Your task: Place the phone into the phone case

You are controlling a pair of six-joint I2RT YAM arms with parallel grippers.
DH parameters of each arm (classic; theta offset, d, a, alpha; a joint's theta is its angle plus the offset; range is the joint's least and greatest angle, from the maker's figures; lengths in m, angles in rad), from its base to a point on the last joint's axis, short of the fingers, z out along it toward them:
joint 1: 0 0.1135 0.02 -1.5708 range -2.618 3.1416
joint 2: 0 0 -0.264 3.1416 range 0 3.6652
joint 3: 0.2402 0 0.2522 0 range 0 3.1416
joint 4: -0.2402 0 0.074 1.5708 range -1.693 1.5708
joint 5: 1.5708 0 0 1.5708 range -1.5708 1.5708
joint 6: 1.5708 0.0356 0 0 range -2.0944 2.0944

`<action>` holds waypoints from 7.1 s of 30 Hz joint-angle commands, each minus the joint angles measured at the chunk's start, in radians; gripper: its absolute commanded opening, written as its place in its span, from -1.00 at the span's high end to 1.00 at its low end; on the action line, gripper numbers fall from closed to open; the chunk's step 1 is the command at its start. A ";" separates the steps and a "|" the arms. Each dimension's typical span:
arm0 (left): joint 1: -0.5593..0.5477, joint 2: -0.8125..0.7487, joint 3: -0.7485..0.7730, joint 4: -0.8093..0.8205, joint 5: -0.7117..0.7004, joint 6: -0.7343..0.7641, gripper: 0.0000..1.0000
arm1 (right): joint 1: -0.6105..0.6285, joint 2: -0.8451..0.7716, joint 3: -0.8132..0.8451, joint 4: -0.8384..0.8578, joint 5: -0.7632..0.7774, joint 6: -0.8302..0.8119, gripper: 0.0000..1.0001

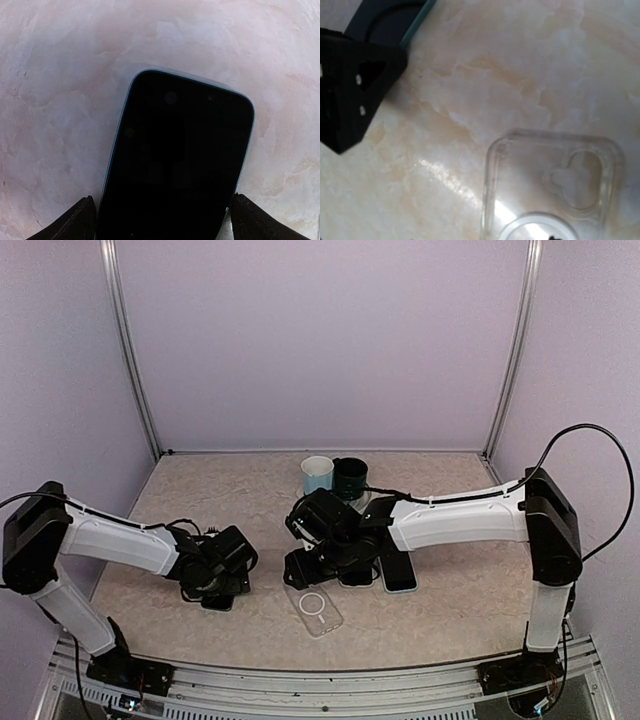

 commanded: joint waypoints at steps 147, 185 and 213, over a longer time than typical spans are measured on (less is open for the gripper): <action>-0.417 -0.187 -0.175 -0.030 0.210 -0.337 0.66 | 0.048 0.000 -0.064 0.015 -0.029 -0.011 0.61; -0.466 -0.297 0.039 -0.231 -0.164 -0.263 0.19 | 0.078 0.146 0.088 -0.102 0.059 0.002 0.23; -0.130 -0.199 0.035 -0.083 -0.103 -0.040 -0.37 | 0.149 0.273 0.229 -0.305 0.222 0.046 -0.98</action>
